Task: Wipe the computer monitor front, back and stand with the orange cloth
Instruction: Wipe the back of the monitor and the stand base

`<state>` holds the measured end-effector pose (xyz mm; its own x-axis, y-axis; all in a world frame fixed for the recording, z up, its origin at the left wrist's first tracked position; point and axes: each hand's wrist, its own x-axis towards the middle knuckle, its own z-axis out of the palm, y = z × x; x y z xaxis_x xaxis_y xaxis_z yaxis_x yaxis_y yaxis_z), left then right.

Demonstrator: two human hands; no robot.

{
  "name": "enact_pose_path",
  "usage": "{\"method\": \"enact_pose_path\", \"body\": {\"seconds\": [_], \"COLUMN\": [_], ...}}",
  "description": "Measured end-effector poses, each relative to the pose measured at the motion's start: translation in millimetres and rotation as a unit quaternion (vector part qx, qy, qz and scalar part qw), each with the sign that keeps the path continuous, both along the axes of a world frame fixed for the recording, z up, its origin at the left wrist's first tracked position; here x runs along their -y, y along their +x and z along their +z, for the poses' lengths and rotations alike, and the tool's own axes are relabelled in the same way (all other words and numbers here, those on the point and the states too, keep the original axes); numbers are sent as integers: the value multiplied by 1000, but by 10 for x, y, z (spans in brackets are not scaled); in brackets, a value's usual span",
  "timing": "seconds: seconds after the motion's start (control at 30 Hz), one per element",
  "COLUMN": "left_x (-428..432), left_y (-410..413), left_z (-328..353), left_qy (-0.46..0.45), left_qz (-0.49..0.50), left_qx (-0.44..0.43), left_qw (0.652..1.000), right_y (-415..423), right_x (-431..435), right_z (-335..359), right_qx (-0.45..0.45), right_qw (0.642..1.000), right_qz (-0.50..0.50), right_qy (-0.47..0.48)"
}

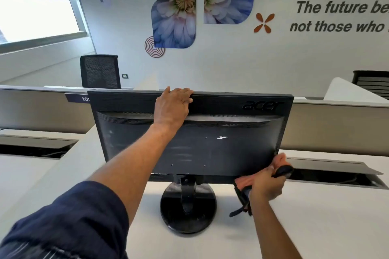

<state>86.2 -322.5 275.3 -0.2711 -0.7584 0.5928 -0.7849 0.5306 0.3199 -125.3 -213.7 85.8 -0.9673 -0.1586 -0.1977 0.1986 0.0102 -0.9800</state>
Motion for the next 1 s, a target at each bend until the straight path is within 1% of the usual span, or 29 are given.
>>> {"method": "enact_pose_path", "body": {"seconds": [0.13,0.2,0.27,0.4,0.5,0.63,0.73,0.8,0.87,0.97,1.0], "left_x": [36,40,29,41,51,15,-46,-78,-89,-99,-113], "left_y": [1,-21,-39,-62,-55,-36,-42,-40,-25,10,17], "left_z": [-13,-4,4,-9,-16,-4,10,17,14,14,20], "left_qy": [7,15,16,6,8,8,8,6,5,15,19], "left_qz": [1,1,1,2,9,19,20,19,18,21,21], "left_qx": [-2,3,7,13,11,7,4,3,3,-2,-2], "left_qw": [1000,1000,1000,1000,1000,1000,1000,1000,1000,1000,1000], "right_y": [-52,-114,-149,-8,159,265,394,634,963,1348,1402], "right_x": [61,66,17,-116,-107,39,91,96,113,156,149], "right_z": [414,419,243,-343,-643,-657,-639,-654,-698,-813,-818], "right_qx": [-144,-200,-226,-172,-139,-147,-119,-105,-121,-219,-236], "right_qw": [987,977,972,983,988,987,990,990,982,944,935], "right_qz": [41,52,60,56,49,24,20,56,121,223,238], "right_qy": [-61,-53,-28,29,50,64,77,82,79,104,111]}}
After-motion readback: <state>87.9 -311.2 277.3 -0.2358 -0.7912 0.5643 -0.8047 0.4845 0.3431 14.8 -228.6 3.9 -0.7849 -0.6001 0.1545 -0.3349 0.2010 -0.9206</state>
